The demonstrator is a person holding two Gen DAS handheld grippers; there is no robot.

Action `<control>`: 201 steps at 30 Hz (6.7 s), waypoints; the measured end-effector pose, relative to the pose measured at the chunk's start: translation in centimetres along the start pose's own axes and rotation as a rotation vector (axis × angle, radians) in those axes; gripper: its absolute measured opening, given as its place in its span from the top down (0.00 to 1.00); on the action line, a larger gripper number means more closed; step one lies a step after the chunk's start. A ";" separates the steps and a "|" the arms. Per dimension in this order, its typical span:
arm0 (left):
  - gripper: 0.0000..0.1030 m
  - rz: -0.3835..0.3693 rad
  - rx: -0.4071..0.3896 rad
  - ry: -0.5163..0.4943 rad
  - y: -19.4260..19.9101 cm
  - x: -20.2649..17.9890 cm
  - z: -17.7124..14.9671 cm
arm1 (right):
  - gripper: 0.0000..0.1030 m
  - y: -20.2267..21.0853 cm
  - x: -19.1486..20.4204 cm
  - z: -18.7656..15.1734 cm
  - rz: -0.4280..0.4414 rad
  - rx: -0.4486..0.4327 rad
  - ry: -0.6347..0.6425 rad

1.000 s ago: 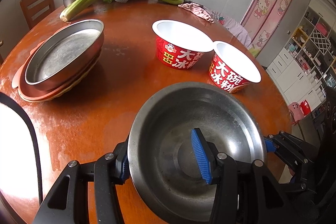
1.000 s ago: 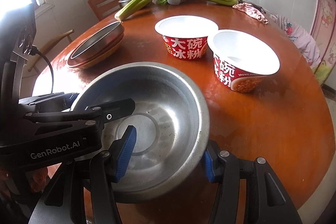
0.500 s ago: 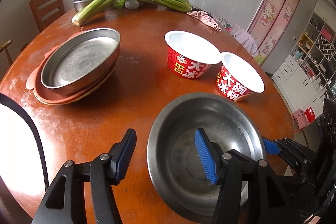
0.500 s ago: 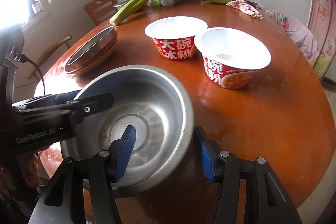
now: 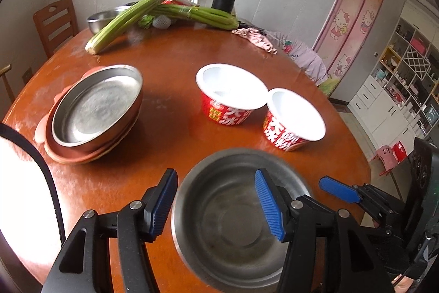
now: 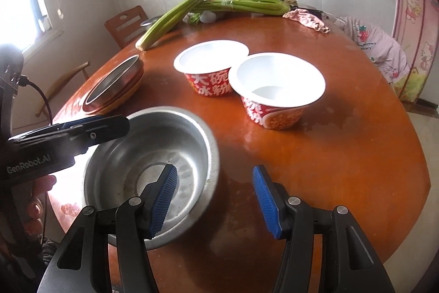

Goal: Organize plates and bowls

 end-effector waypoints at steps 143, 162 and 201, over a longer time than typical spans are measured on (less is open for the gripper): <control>0.44 -0.174 0.013 -0.062 2.9 -5.7 3.8 | 0.40 3.4 4.7 7.2 0.033 -0.113 0.161; 0.44 -0.137 0.025 -0.052 4.3 -3.9 -0.4 | 0.40 4.7 7.7 3.1 0.069 -0.078 0.202; 0.44 -0.085 0.141 -0.044 -0.5 -2.6 -2.8 | 0.40 -0.6 5.9 -0.4 0.097 0.085 0.171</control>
Point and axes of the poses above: each gripper's, at about its wrist camera, not at the fingertips, and y roughly against the way its jaws point, x to its left, z to its top, the point moved 9 cm from there along -y, roughly the way its jaws point, and after that the axes turned 1 degree about x, right-handed, at the moved point
